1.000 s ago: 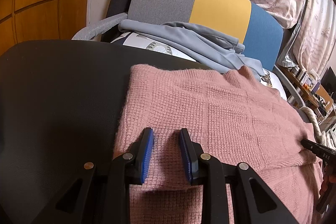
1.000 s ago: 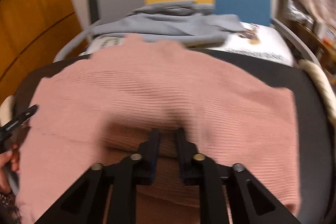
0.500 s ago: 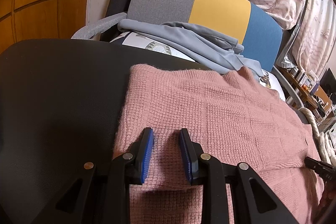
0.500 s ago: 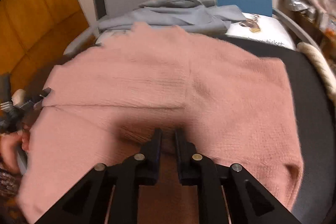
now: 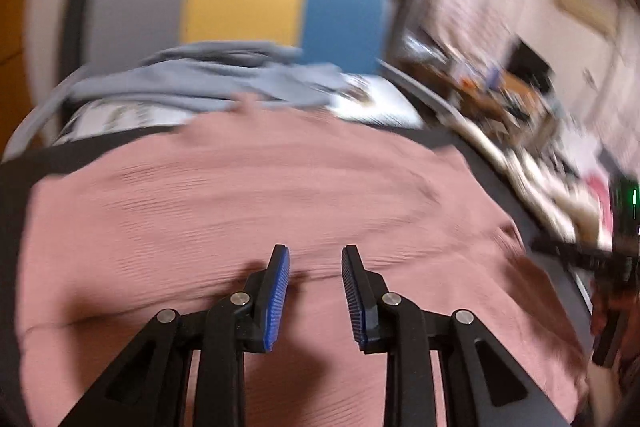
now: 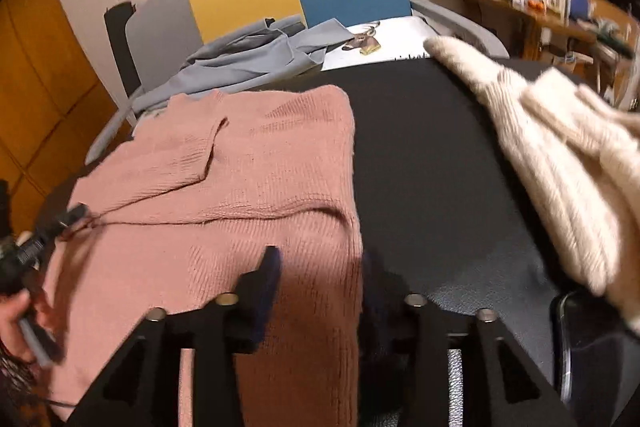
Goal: Fold clothes
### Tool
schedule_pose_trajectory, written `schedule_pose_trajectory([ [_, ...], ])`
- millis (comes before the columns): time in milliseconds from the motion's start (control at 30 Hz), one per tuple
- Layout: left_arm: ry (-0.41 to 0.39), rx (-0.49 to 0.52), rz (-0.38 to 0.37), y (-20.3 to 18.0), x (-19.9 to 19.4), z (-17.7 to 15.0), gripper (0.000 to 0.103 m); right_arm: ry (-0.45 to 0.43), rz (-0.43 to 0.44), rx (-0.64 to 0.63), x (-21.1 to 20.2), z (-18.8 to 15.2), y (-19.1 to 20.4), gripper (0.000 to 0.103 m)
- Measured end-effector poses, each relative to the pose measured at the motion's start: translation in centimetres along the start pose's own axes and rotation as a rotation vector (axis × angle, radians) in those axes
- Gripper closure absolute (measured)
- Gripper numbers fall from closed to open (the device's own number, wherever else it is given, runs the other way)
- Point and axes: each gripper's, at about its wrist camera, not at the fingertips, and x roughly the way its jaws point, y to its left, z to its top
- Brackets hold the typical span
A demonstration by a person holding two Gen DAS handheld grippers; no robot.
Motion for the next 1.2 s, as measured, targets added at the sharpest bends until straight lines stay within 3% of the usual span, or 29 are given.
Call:
schedule_pose_trajectory([
  [67,-0.007,0.114,0.027,-4.0,1.6,0.3,0.076,-0.013,0.016,0.0,0.4,0.3,-0.1,0.073],
  [100,-0.014,0.165,0.052,-5.3,2.2,0.4,0.076,-0.018,0.024,-0.008,0.7,0.5,0.1,0.087],
  [200,0.041,0.265,0.093,-7.7,5.0,0.4,0.076,0.014,0.056,-0.037,2.7,0.9,0.8,0.092],
  [300,0.126,0.239,0.1,-7.1,7.1,0.5,0.074,0.055,0.042,0.019,5.1,1.0,0.1,0.093],
  [433,0.121,0.168,0.032,-5.6,7.0,0.7,0.073,0.001,-0.031,0.061,5.4,1.8,-1.0,0.096],
  [500,0.12,0.134,-0.001,-4.9,7.0,0.8,0.073,-0.007,-0.08,0.098,5.2,1.7,-1.7,0.103],
  [633,0.116,0.138,0.003,-5.0,7.1,0.7,0.073,0.0,-0.105,0.127,5.4,1.6,-2.3,0.103],
  [900,0.112,0.161,0.024,-5.5,7.1,0.5,0.073,0.057,-0.115,-0.007,6.9,3.3,1.0,0.099],
  [1033,0.118,0.137,-0.007,-5.0,6.9,0.6,0.073,0.07,-0.117,-0.075,8.2,4.2,2.8,0.097],
  [1133,0.124,0.108,-0.038,-4.2,5.8,0.5,0.073,0.028,-0.11,-0.061,8.4,4.3,2.4,0.099],
  [1200,0.084,0.093,-0.035,-3.6,3.4,0.1,0.073,0.015,-0.103,-0.043,8.3,4.2,2.0,0.099],
])
